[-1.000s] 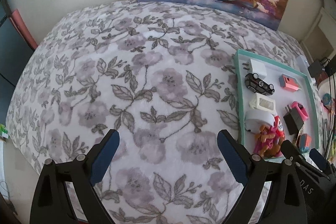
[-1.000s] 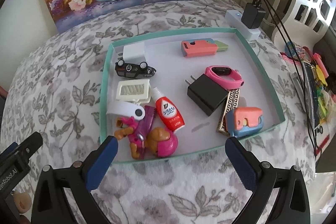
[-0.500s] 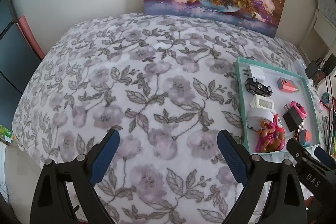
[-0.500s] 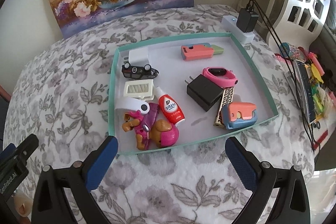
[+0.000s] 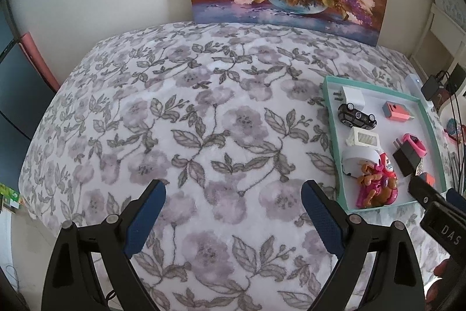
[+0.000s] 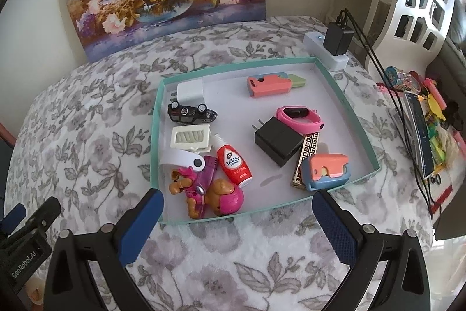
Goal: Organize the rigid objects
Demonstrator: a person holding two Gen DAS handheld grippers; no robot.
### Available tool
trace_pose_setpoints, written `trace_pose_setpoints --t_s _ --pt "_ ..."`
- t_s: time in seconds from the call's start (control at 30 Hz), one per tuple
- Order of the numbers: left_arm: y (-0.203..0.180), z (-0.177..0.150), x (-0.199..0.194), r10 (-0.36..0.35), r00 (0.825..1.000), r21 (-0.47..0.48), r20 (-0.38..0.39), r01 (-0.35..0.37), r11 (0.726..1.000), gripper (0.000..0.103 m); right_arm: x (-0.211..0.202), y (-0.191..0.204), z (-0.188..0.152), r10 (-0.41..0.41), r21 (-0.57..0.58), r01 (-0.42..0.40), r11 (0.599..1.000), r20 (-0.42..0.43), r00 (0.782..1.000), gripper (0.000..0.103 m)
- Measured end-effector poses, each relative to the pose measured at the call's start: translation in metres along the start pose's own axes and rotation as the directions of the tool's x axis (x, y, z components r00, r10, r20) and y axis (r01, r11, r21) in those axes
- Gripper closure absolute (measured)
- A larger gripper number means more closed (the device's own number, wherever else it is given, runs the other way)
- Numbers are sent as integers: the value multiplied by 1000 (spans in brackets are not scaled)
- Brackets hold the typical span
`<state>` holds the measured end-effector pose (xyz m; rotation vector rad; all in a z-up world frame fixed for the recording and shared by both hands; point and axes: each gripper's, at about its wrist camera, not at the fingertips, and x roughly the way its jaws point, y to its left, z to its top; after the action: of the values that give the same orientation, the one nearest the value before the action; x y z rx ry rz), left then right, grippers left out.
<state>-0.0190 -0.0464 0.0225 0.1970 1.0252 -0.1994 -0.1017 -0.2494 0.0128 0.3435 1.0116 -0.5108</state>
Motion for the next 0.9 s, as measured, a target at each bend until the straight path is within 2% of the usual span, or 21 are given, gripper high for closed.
trace_pose_setpoints --t_s 0.9 --pt "4 1 10 3 999 -8 -37 -3 1000 9 5 0 -1 -19 -15 19 1000 -11 1000 0"
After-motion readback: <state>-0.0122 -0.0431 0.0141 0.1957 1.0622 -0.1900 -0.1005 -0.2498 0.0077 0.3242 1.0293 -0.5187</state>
